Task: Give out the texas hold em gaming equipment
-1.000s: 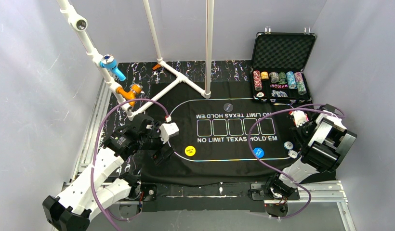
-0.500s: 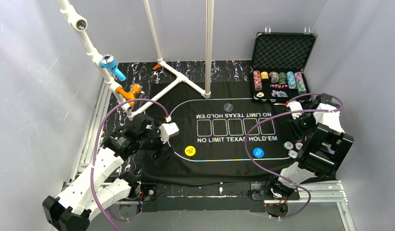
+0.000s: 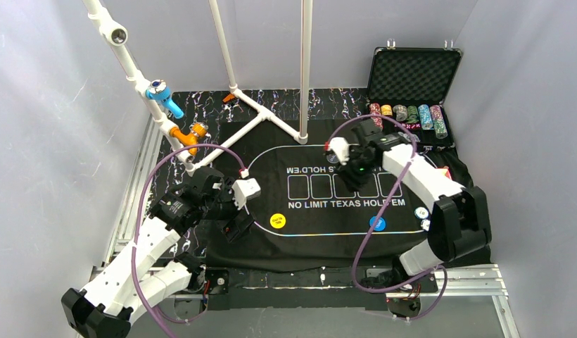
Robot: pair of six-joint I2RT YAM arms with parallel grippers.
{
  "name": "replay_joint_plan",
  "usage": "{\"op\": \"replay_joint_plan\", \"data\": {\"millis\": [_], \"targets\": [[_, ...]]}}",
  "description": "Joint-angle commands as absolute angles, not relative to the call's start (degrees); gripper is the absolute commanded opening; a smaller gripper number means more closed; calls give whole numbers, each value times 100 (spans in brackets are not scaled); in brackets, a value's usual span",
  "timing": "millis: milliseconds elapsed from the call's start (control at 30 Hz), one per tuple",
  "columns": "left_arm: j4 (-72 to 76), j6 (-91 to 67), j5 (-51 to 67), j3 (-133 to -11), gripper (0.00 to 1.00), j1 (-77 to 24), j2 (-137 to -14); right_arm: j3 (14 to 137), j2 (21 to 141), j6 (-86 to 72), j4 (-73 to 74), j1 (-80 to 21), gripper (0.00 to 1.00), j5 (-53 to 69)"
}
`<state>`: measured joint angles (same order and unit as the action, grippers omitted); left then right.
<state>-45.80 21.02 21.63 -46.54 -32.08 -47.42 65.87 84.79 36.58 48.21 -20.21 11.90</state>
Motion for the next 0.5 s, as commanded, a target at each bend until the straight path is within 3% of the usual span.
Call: {"op": "replay_joint_plan", "data": {"millis": [0,367,467], "targets": [[-4580,2020,2263,-4822,99,-3217,-4589,6794,8967,2690,4046,-2848,31,931],[-4545,2033,2224,-4704,99,-3208,-4443,7081,10238,2285,3255,-3582,37,527],[-4537,2063,2194,-4685,99,-3208,-4430,7127,10355,2259,3312,-3636,58,492]]}}
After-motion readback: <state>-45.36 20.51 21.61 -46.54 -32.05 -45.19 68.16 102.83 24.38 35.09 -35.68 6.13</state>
